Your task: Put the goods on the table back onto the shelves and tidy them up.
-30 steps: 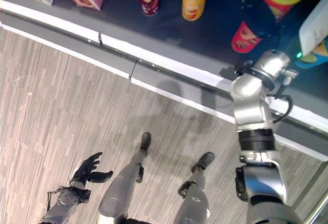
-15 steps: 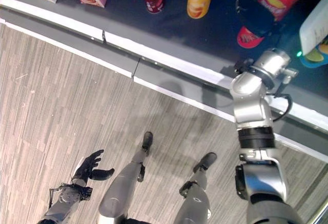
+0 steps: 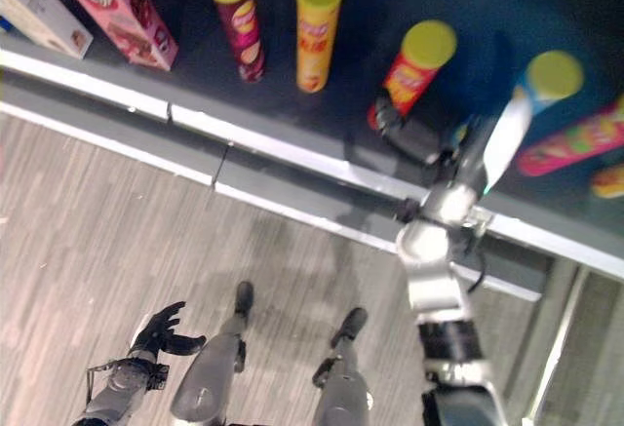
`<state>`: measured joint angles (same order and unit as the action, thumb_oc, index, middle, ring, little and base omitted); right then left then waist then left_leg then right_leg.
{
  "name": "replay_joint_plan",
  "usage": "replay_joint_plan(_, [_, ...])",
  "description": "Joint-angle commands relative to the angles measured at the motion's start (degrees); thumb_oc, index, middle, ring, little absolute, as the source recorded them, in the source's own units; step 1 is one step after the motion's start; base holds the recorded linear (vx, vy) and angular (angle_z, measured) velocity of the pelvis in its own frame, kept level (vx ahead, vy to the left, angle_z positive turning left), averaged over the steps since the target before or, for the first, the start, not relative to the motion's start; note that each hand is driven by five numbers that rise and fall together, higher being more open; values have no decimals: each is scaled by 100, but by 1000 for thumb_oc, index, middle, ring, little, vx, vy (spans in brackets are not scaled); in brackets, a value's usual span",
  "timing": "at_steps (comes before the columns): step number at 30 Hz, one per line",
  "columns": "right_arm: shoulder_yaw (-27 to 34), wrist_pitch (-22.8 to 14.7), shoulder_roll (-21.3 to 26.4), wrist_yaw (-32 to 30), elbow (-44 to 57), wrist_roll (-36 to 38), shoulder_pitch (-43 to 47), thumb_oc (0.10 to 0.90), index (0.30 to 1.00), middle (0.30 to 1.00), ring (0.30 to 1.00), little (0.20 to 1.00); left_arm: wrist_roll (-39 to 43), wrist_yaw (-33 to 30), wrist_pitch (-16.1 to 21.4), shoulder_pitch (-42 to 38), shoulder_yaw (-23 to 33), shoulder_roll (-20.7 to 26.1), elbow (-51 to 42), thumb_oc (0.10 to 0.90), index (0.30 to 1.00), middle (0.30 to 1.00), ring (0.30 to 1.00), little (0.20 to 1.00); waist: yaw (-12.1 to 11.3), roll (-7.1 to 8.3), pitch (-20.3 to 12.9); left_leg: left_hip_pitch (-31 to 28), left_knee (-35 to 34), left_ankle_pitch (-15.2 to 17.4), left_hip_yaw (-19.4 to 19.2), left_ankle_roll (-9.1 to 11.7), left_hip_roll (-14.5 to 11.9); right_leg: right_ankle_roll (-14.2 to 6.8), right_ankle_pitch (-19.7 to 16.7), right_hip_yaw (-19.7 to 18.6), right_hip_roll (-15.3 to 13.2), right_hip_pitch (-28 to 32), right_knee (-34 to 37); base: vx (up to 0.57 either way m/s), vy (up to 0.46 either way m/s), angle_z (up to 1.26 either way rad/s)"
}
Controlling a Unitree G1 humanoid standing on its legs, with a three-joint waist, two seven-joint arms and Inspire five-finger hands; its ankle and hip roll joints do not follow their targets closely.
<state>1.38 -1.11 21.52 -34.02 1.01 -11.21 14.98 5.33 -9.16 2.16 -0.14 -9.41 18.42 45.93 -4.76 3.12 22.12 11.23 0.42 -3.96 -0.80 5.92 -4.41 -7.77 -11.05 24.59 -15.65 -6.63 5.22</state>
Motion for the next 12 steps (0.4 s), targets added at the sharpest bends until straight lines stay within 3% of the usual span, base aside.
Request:
replay_joint_plan(1, [267, -841, 270, 763, 551, 739, -378, 800, 900, 900, 900, 900, -318, -5, -68, 417, 6, 163, 560, 800, 900, 900, 900, 900, 190, -123, -1109, -256, -274, 165, -259, 222, -472, -514, 364, -83, -214, 373, -74, 135, 64, -56])
replay_joint_plan(4, [256, -927, 174, 1217, 620, 1193, -857, 800, 900, 900, 900, 900, -366, 0, -84, 448, 179, 123, 751, 800, 900, 900, 900, 900, 283, -71, -1286, -515, -406, 151, -410, 242, -518, -515, 378, -146, -174, 451, -60, 90, 33, -51])
replay_joint_plan(6, [166, -980, 187, 2655, 423, 2710, -2013, 800, 900, 900, 900, 900, -493, 255, -66, 522, 537, 126, 1051, 800, 900, 900, 900, 900, 490, 36, -1540, -900, -482, 201, -675, 275, -595, -494, 414, -360, -84, 569, -70, 105, 1, -51])
replay_joint_plan(7, [-96, -767, 316, 3590, -196, 3699, -2404, 800, 900, 900, 900, 900, -641, 516, -6, 502, 582, 187, 1209, 800, 900, 900, 900, 900, 536, 66, -1634, -1032, -521, 203, -776, 307, -617, -487, 433, -399, -75, 630, -77, 55, -6, -50])
replay_joint_plan(10, [-380, -538, 438, 4070, -1120, 3825, -2598, 800, 900, 900, 900, 900, -728, 708, 87, 513, 550, 239, 1216, 800, 900, 900, 900, 900, 543, 78, -1691, -1132, -532, 219, -841, 327, -627, -502, 444, -394, -81, 695, -86, 41, -6, -35])
replay_joint_plan(11, [-733, -376, 403, 4183, -2457, 3338, -2513, 800, 900, 900, 900, 900, -683, 876, 137, 480, 453, 233, 1236, 800, 900, 900, 900, 900, 511, 73, -1705, -1212, -533, 251, -859, 323, -637, -510, 436, -400, -84, 745, -95, 41, -6, -5])
replay_joint_plan(12, [-873, -320, 282, 4160, -3178, 2960, -2401, 800, 900, 900, 900, 900, -650, 954, 168, 452, 376, 241, 1231, 800, 900, 900, 900, 900, 489, 80, -1742, -1209, -541, 242, -835, 318, -628, -517, 424, -357, -111, 762, -98, 44, -9, -5])
